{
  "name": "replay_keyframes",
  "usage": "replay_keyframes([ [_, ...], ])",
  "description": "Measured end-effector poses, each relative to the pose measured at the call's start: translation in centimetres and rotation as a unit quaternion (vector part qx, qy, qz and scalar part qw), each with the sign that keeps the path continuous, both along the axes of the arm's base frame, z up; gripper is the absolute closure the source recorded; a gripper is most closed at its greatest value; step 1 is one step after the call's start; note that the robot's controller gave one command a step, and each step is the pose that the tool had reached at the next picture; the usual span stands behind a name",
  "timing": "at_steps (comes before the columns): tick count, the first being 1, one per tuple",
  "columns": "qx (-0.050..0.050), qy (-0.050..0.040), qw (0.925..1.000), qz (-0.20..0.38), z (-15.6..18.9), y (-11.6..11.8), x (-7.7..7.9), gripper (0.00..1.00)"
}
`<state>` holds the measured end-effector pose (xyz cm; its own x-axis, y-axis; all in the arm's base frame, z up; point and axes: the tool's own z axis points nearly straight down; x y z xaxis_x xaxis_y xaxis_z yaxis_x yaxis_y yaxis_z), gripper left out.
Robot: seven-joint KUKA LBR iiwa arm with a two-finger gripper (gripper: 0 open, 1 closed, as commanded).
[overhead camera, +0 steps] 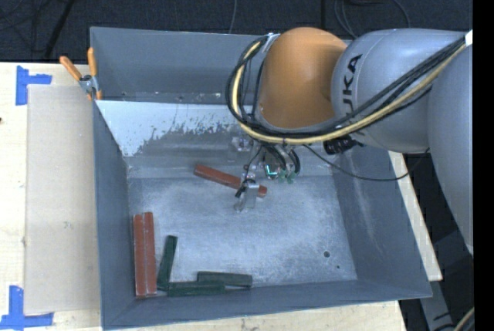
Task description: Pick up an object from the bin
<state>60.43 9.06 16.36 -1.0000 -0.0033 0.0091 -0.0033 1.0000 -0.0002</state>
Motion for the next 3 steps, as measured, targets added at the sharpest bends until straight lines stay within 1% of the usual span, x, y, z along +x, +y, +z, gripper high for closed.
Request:
replay_keyframes([
  [1, -0.001, -0.0011, 0.9999, 0.016, -9.1, -2.9, 1.7, 0.00],
  [2, 0.000, -0.0038, 0.9999, 0.015, -8.6, -2.8, 1.8, 1.00],
  [3, 0.001, -0.0098, 0.9991, 0.042, 6.6, -1.6, 0.5, 1.00],
])
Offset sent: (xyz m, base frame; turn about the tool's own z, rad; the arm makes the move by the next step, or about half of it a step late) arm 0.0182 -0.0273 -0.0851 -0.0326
